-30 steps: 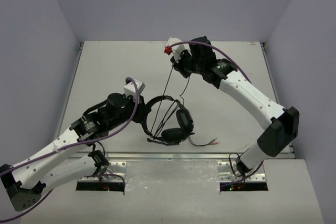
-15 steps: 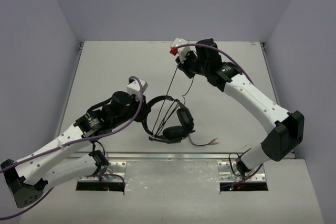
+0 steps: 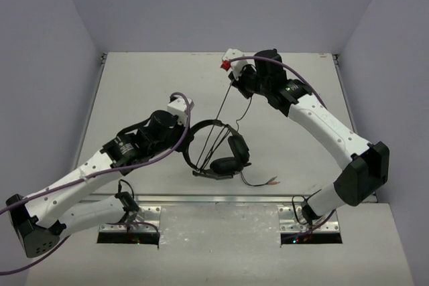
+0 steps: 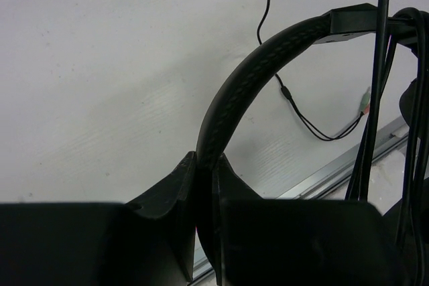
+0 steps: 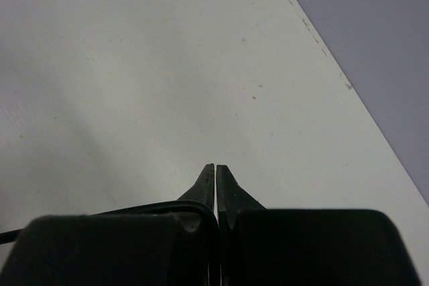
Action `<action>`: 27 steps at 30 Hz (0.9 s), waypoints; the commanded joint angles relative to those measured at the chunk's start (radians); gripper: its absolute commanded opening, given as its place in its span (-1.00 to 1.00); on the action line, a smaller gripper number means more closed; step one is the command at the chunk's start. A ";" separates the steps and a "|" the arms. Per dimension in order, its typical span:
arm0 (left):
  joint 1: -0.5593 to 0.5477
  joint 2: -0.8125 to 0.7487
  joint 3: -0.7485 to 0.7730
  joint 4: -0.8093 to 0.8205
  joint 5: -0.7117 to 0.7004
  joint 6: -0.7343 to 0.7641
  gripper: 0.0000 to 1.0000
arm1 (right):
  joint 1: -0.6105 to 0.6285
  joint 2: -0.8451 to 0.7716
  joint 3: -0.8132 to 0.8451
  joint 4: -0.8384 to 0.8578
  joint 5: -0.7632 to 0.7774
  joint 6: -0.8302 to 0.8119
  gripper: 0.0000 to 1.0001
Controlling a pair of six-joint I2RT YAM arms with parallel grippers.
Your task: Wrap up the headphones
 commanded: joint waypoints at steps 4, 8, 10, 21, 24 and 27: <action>-0.022 -0.015 0.122 -0.132 -0.051 0.011 -0.99 | -0.082 -0.065 -0.051 0.165 0.071 0.026 -0.97; -0.022 0.003 0.136 -0.155 -0.051 -0.004 -0.99 | -0.123 -0.117 -0.098 0.197 0.041 0.072 -0.97; -0.022 -0.004 0.154 -0.138 -0.023 -0.007 -0.99 | -0.144 -0.119 -0.112 0.199 0.027 0.091 -0.97; -0.022 0.000 0.392 0.005 -0.016 -0.023 -0.99 | -0.143 -0.200 -0.393 0.507 -0.313 0.407 -0.70; -0.022 0.032 0.491 0.020 -0.028 -0.023 -0.99 | -0.137 -0.178 -0.491 0.748 -0.398 0.567 -0.62; -0.022 0.083 0.639 -0.026 -0.066 -0.036 -0.99 | -0.094 -0.103 -0.485 0.897 -0.441 0.720 -0.64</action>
